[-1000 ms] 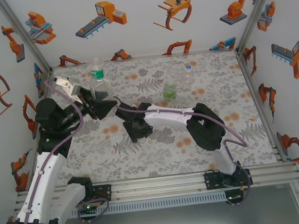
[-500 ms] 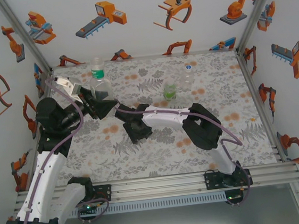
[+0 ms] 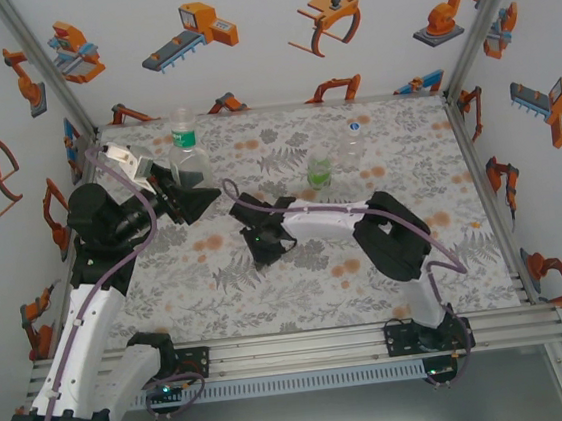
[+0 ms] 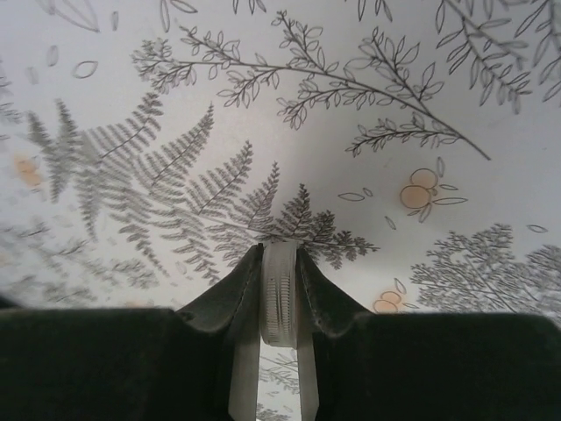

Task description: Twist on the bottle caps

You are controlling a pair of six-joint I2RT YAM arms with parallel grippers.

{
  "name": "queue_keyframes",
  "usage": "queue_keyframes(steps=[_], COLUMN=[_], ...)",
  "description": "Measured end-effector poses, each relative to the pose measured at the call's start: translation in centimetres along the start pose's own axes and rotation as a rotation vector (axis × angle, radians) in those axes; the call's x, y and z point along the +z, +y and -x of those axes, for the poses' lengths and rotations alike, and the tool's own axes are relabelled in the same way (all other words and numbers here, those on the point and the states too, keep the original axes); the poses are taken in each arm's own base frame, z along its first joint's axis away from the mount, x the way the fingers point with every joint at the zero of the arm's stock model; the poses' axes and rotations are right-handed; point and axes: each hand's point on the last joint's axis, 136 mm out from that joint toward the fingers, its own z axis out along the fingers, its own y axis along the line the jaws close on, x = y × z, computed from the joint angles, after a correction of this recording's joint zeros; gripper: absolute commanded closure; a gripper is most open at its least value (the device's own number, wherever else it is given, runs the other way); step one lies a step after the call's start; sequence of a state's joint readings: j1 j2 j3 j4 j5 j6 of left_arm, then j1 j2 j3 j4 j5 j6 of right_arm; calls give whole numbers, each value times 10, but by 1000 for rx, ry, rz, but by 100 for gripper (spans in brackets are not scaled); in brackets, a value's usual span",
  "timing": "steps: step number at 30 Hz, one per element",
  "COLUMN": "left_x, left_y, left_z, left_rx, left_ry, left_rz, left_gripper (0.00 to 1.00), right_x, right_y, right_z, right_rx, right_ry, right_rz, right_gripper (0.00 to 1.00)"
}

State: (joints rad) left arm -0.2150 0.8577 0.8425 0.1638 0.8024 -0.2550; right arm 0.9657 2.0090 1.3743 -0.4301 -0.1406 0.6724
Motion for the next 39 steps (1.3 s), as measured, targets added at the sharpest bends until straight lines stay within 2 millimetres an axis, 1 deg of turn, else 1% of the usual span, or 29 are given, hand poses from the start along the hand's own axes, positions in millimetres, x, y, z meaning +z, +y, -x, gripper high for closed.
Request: queue_keyframes(steps=[2,5,7,9,13,16,17,19,21,24,27,29,33,35,39], left_x=[0,1,2,3,4,4,4,4,4,4,4,4,4,4,4], left_y=[0,1,2,3,5,4,4,4,4,4,4,4,4,4,4], left_z=[0,-1,-3,-4,-5,-4,-4,-4,-4,-4,-4,-4,-4,-4,-3], left_rx=[-1,-4,-8,-13,-19,-18,-18,-18,-18,-18,-18,-19,-24,-25,-25], left_ry=[1,4,8,12,16,13,12,11,11,11,11,11,11,10,8], left_rz=[-1,-2,-2,-2,-2,-3,-3,-3,-3,-3,-3,-3,-3,-4,-4], left_gripper=[88,87,87,87,87,87,87,87,87,87,87,87,87,87,87], right_x=[-3,-9,-17,-25,-35,-36,-36,-33,-29,-20,-12,-12,-12,-12,-13], right_y=[-8,-24,-36,-49,-69,-74,-75,-73,-65,-53,-44,-38,-34,-34,-36], right_z=[-2,-4,-4,-7,-12,-4,2,13,23,29,19,9,-12,-15,-14], right_rx=[89,227,289,344,397,403,399,378,337,257,163,105,25,11,1], right_ry=[-16,-38,-60,-78,-92,-92,-93,-95,-90,-62,-17,6,59,66,64], right_rz=[91,193,204,184,94,22,-8,-47,-84,-135,-191,-218,-262,-271,-278], right_gripper=[77,62,55,50,45,44,43,41,41,42,43,45,49,50,51])
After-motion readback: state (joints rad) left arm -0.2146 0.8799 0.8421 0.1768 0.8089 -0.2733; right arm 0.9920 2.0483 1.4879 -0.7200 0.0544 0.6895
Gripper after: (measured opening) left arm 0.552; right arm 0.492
